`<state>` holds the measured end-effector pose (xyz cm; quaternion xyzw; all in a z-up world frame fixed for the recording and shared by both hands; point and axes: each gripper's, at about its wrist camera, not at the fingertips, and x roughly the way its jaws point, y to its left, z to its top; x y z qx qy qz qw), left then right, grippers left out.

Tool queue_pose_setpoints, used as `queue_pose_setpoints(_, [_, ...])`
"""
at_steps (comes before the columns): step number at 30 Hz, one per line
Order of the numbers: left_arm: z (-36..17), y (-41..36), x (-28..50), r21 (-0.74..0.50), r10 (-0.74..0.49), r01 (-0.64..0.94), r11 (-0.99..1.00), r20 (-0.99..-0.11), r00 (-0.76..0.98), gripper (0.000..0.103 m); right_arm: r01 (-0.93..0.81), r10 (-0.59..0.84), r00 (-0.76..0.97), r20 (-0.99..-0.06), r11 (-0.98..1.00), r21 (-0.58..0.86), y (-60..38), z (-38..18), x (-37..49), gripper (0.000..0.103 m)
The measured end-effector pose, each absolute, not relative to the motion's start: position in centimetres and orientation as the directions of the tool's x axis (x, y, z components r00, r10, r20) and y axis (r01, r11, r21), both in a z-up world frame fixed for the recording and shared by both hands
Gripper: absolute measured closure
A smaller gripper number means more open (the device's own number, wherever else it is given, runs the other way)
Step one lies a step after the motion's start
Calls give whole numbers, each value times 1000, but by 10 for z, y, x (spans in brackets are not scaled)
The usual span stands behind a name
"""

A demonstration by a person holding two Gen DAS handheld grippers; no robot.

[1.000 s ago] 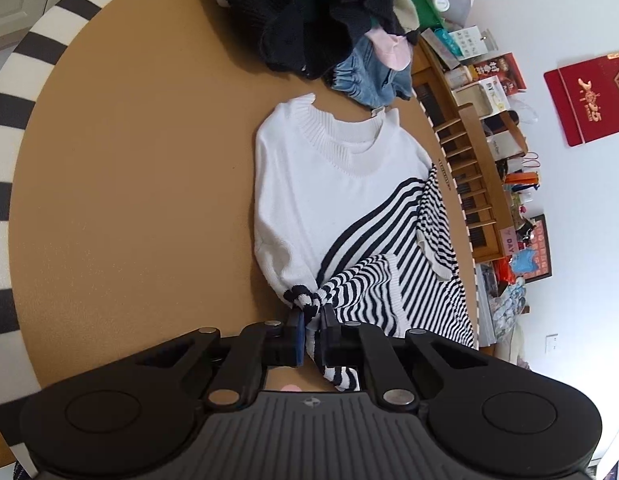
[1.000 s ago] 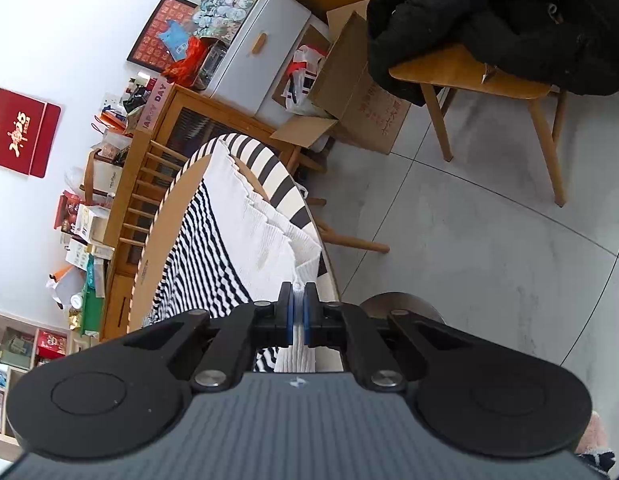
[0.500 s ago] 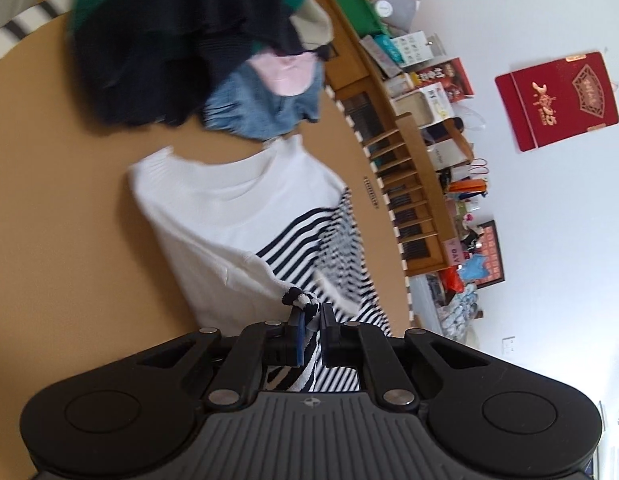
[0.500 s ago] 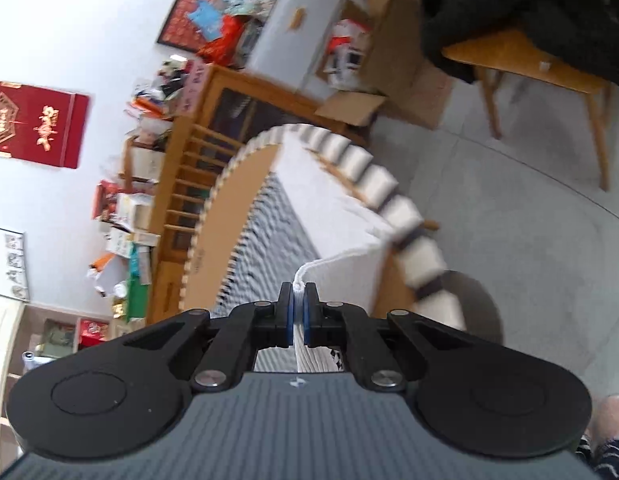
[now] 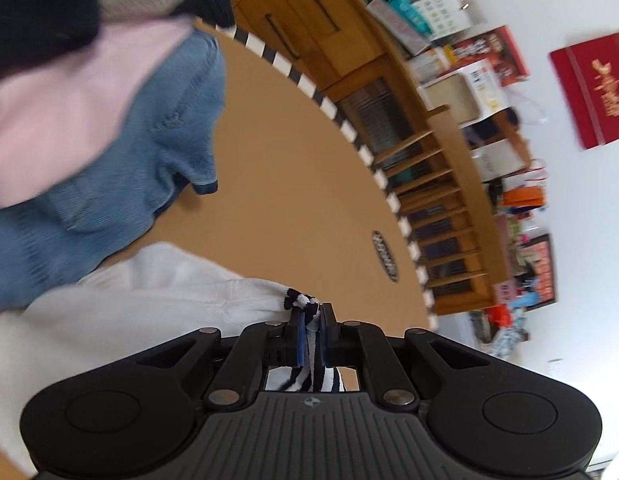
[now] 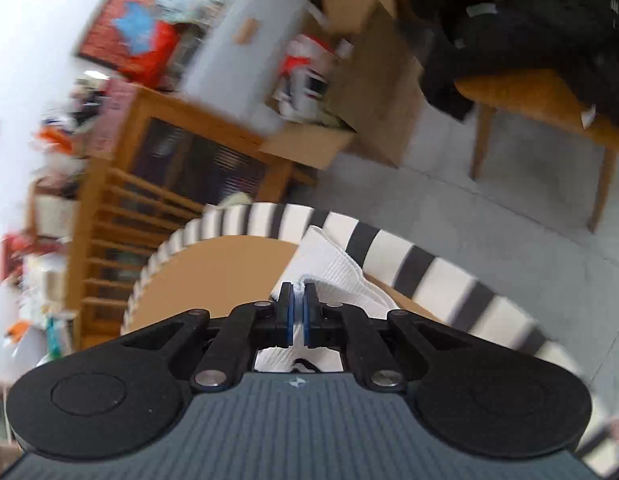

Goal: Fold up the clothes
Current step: 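Fold the sweater side over the body with both grippers and release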

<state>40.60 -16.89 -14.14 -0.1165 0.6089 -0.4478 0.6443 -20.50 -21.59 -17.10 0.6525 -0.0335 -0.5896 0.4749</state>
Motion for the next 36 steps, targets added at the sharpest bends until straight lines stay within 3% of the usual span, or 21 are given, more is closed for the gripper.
queue_pose_setpoints(7, [-172,-200,407,-678,-699,476,561,-695,-167,95,572,-632,255,-732,-512,641,-247,-185,-186,98])
queue_pose_setpoints(13, [-183,-206,413,-718,-724,420,555,-666,-182,95,497,-618,233,-751,-588,638,-258,-197,-188,97])
queue_pose_setpoints(18, [-177,-214,419,-727,-751,429,536,-643,-151,79,543,-650,200,-733,-549,635,-268,-182,-187,64])
queue_pose_setpoints(22, [-144,-208,415,-679,-796,573,460,-601,-73,64,759,-681,217,-699,-333,559,-269,-151,-169,66])
queue_pose_setpoints(25, [-124,-192,401,-632,-816,659,408,-576,-48,62,895,-640,293,-711,-79,439,-265,-142,-136,81])
queue_pose_setpoints(29, [-131,-162,377,-616,-789,666,421,-611,-66,62,927,-541,342,-768,60,370,-263,-162,-105,86])
queue_pose_setpoints(36, [-146,-145,320,-519,-759,755,401,-649,-43,62,940,-508,340,-792,164,299,-266,-186,-98,88])
